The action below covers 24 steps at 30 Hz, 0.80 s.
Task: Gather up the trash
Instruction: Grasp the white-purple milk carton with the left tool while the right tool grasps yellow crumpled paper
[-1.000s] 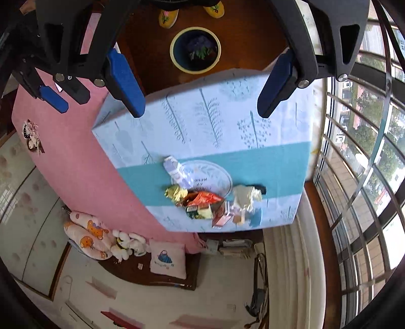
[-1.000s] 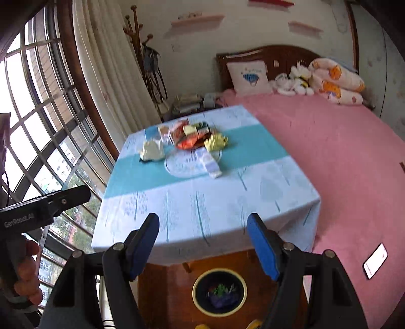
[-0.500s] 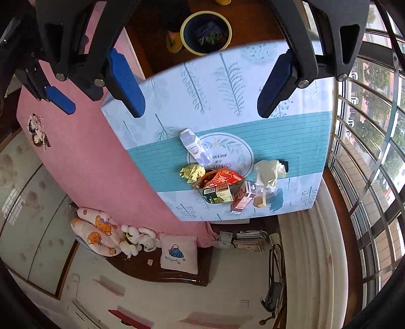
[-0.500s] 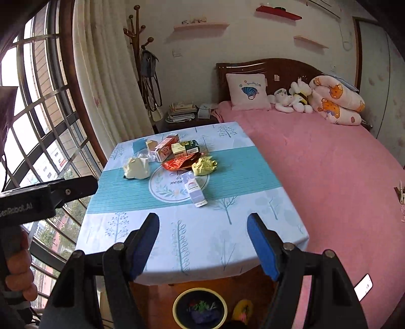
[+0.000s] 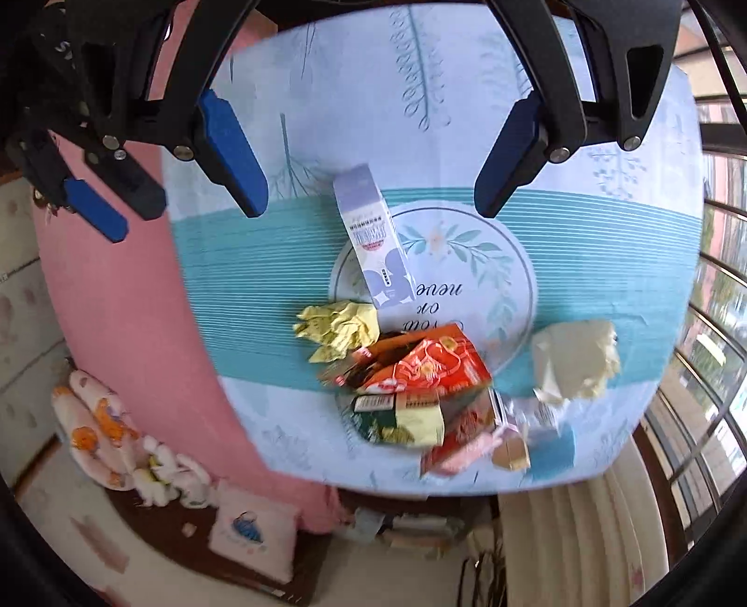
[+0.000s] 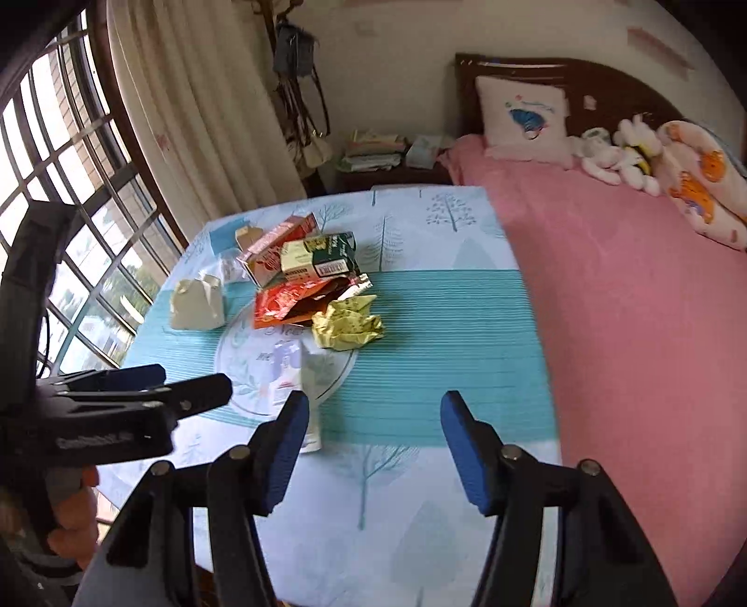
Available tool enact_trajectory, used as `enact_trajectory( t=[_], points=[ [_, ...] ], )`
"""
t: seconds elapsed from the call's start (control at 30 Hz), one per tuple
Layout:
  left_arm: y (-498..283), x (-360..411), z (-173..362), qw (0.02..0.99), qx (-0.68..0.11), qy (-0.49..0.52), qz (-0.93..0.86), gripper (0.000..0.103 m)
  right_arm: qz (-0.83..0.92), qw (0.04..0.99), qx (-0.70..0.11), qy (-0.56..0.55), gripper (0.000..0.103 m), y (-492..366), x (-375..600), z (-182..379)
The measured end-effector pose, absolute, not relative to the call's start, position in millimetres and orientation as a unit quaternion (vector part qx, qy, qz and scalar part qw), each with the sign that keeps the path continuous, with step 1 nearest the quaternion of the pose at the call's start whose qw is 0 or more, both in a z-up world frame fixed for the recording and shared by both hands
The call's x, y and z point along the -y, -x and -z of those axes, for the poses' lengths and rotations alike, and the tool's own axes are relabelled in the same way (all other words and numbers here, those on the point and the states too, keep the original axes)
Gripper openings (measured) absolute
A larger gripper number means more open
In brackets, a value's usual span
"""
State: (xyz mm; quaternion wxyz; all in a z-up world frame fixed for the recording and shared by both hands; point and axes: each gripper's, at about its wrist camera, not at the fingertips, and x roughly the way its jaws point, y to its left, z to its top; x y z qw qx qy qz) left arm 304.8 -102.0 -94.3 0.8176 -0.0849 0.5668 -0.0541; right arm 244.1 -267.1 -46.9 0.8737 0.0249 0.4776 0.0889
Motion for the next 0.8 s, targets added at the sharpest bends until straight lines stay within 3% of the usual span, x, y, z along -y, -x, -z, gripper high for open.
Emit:
enact_trajectory(
  t=[0.23,0.43,0.67,0.8],
  points=[
    [-349,118,178,0.76,-0.64,0.117,-0.003,0.069,-0.14,0.844,-0.517,-0.011,0.059,-310,282,98],
    [-356,128,199,0.754,-0.647,0.115,-0.016,0.033,-0.182,0.825,-0.534,-0.018,0.059,-342,274,125],
    [-351,110,188,0.765,-0.628,0.131,-0.059,0.032,-0.229,0.808,-0.542,-0.004,0.06,-365,253,141],
    [-348,90,182,0.773,-0.614,0.133,-0.085,0.032,-0.251,0.81,-0.53,0.025,0.065,-375,237,144]
  ],
)
